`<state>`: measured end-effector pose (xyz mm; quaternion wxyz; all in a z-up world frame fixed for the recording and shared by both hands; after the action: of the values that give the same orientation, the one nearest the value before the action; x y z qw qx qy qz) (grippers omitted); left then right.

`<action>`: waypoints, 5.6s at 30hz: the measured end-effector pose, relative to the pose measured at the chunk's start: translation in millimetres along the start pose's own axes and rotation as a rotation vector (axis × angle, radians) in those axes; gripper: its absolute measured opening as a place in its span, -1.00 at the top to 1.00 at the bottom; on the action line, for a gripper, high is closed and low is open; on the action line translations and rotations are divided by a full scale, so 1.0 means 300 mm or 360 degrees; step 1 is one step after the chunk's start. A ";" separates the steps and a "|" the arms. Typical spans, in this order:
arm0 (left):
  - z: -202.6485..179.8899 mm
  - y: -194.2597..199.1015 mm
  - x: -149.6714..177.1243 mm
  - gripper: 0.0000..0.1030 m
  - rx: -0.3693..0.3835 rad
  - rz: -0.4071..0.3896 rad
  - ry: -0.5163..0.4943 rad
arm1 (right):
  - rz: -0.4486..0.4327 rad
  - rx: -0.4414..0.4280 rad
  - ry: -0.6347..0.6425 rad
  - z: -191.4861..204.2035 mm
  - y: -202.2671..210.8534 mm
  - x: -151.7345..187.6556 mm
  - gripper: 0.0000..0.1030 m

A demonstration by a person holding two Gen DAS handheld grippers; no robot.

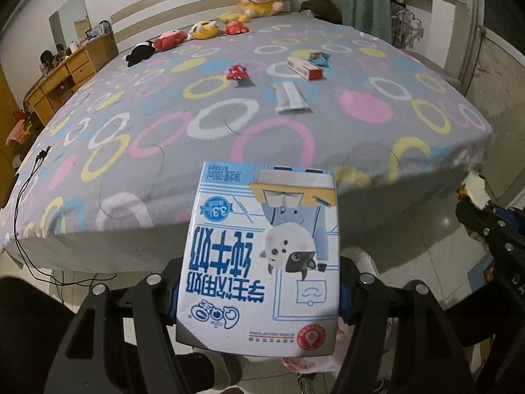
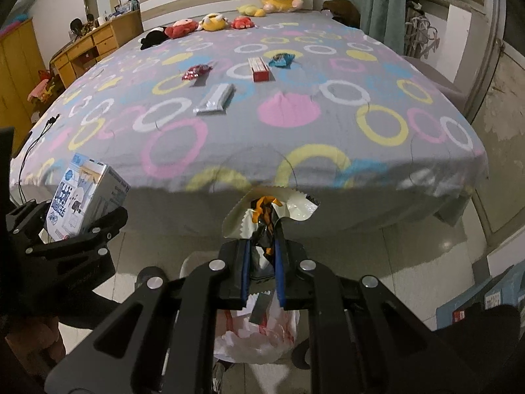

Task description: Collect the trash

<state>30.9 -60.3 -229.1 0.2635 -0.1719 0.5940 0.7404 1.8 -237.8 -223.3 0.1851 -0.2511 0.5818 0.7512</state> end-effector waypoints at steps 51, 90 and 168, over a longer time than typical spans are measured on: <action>-0.207 -0.314 0.342 -0.27 0.0280 0.0722 -0.0164 | 0.0502 -0.0133 -0.0185 -0.080 -0.383 0.258 0.75; -0.202 -0.428 0.380 -0.81 0.0285 0.0867 -0.0080 | 0.0647 -0.0186 -0.0433 -0.170 -0.531 0.301 -0.58; 0.244 -0.377 -0.828 -0.81 0.0078 -0.0146 0.0240 | -0.0077 -0.0049 -0.0262 -0.273 -0.271 -0.952 -0.71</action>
<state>301.8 -18.0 -160.2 0.2558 -0.2478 0.6217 0.6976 291.5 -292.1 -133.7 0.2466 -0.2053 0.5467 0.7734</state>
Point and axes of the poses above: each gripper's, at about its wrist camera, not at the fingertips, and y roughly against the way its jaws point, z to its left, x to its underside, the point moved 1 cm from there along -y, roughly the way its jaws point, and after that the axes turned 10 degrees about -x, right-handed, at the moved point
